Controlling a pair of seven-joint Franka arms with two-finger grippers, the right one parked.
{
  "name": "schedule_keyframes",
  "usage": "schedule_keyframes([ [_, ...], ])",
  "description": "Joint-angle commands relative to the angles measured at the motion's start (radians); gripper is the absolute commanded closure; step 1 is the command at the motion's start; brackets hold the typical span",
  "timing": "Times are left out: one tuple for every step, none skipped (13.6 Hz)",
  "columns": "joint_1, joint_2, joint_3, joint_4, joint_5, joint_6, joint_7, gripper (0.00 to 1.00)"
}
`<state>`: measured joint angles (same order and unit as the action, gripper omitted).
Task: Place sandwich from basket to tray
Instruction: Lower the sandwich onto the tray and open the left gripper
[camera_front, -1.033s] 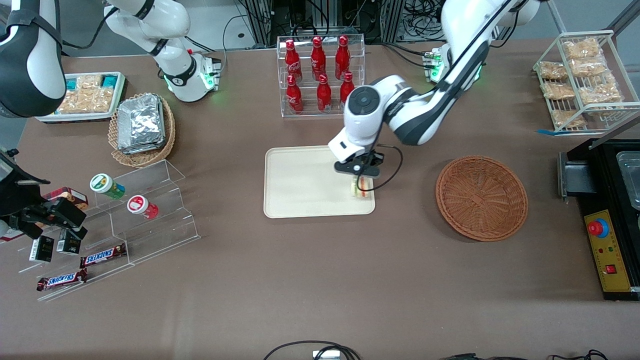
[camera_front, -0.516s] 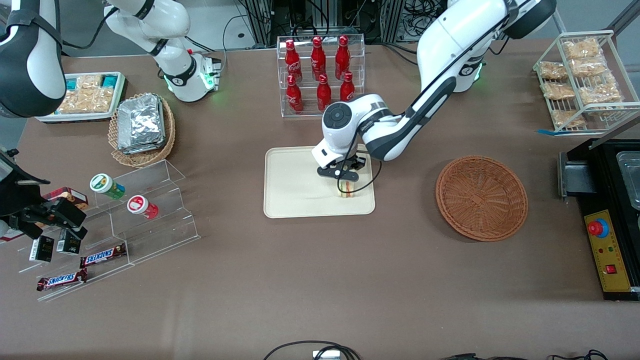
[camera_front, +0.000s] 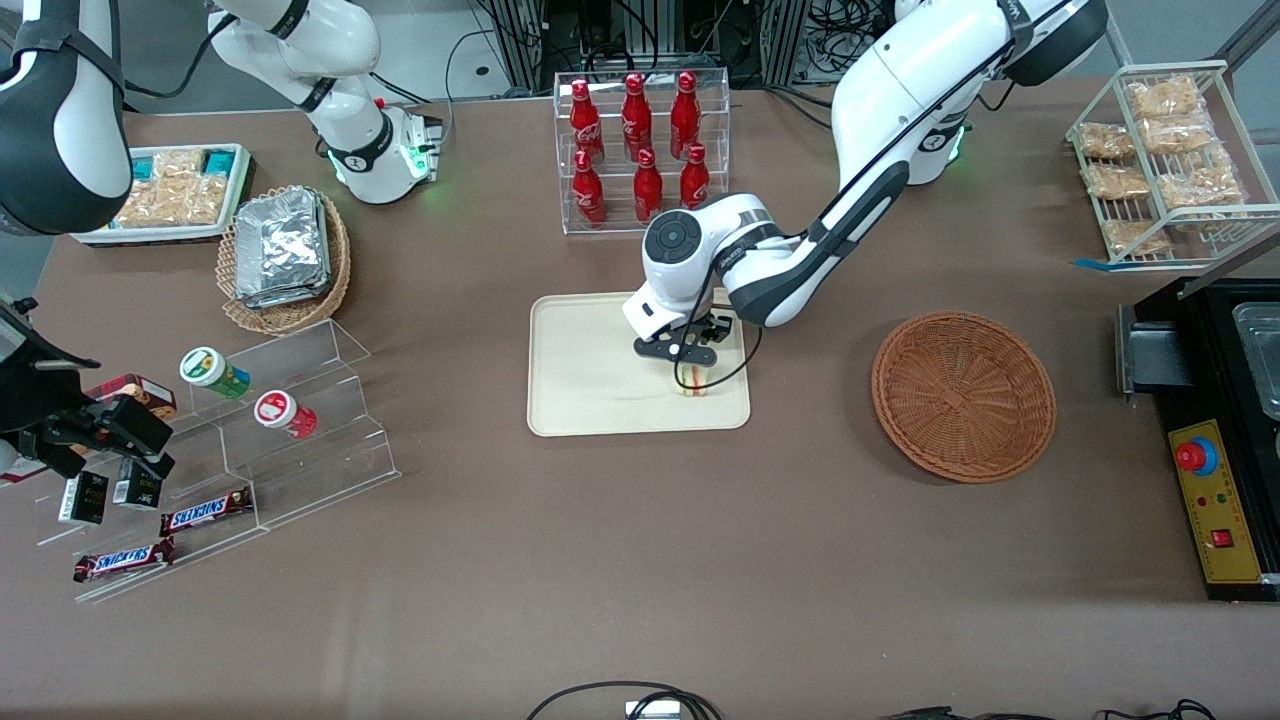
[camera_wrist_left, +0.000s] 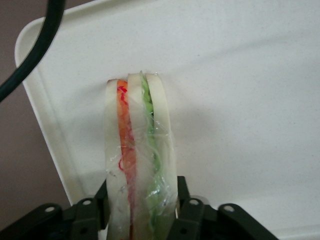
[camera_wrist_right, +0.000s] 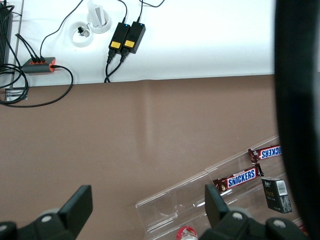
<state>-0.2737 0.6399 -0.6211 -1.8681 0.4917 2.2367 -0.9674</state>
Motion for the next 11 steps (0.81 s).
schedule_keyframes([
  [-0.006,-0.022,0.006,0.046,0.01,-0.055,-0.053,0.01],
  [-0.002,-0.022,0.006,0.073,0.007,-0.08,-0.051,0.01],
  [-0.002,-0.022,0.006,0.104,0.002,-0.112,-0.051,0.01],
  [-0.001,-0.022,0.006,0.13,0.001,-0.146,-0.053,0.01],
  [0.001,-0.028,0.006,0.151,-0.002,-0.173,-0.06,0.01],
  [0.002,-0.034,0.012,0.179,-0.025,-0.193,-0.065,0.01],
  [0.002,-0.04,0.026,0.203,-0.048,-0.215,-0.067,0.01],
  [0.002,-0.052,0.056,0.226,-0.064,-0.247,-0.065,0.01],
  [0.002,-0.071,0.085,0.242,-0.077,-0.276,-0.062,0.01],
  [0.002,-0.095,0.118,0.247,-0.097,-0.288,-0.06,0.0],
  [0.001,-0.126,0.159,0.245,-0.114,-0.29,-0.057,0.0],
])
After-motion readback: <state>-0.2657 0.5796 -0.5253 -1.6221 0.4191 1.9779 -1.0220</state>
